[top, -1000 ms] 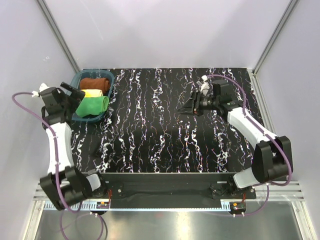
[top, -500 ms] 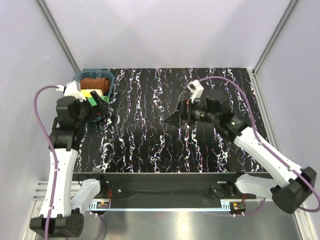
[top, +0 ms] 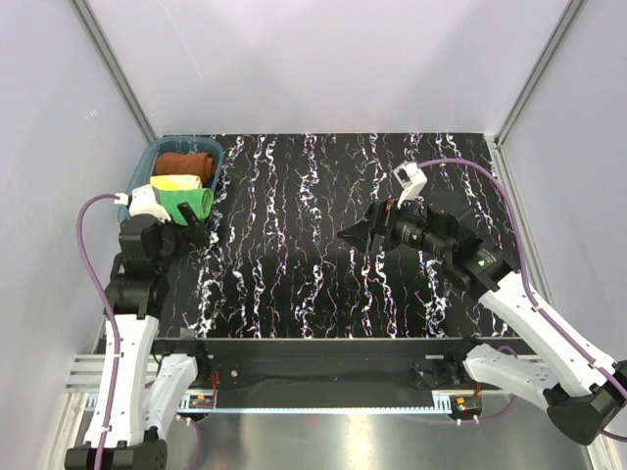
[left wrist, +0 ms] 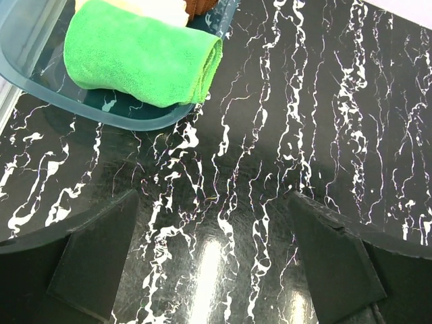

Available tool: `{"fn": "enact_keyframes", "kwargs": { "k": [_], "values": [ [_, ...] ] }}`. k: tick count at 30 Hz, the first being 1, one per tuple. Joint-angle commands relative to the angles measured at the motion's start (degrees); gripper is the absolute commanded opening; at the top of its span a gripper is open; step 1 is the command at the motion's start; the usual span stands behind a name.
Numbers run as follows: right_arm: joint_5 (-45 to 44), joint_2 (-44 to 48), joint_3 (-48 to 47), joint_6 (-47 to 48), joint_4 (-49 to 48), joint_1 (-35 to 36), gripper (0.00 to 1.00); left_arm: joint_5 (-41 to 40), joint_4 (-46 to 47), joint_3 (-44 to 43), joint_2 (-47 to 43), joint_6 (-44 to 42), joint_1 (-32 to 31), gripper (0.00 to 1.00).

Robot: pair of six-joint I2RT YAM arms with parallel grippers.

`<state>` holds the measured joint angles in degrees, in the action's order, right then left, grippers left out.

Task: Roll the towels
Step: Place the rolled towel into the container

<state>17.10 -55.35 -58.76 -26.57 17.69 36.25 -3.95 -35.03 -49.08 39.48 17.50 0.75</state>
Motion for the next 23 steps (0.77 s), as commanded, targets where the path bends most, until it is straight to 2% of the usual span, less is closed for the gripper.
{"fn": "enact_keyframes", "kwargs": {
  "k": [1,23],
  "values": [
    [-2.34,0.6,0.4,0.38,-0.11,0.31,1.0,-1.5,2.07,-0.84,-0.28,-1.24,-0.23,0.99],
    [-3.92,0.77,0.58,1.08,1.82,0.31,1.0,-4.84,1.8,-0.58,-1.69,-0.97,-0.23,0.99]
  ]
}}
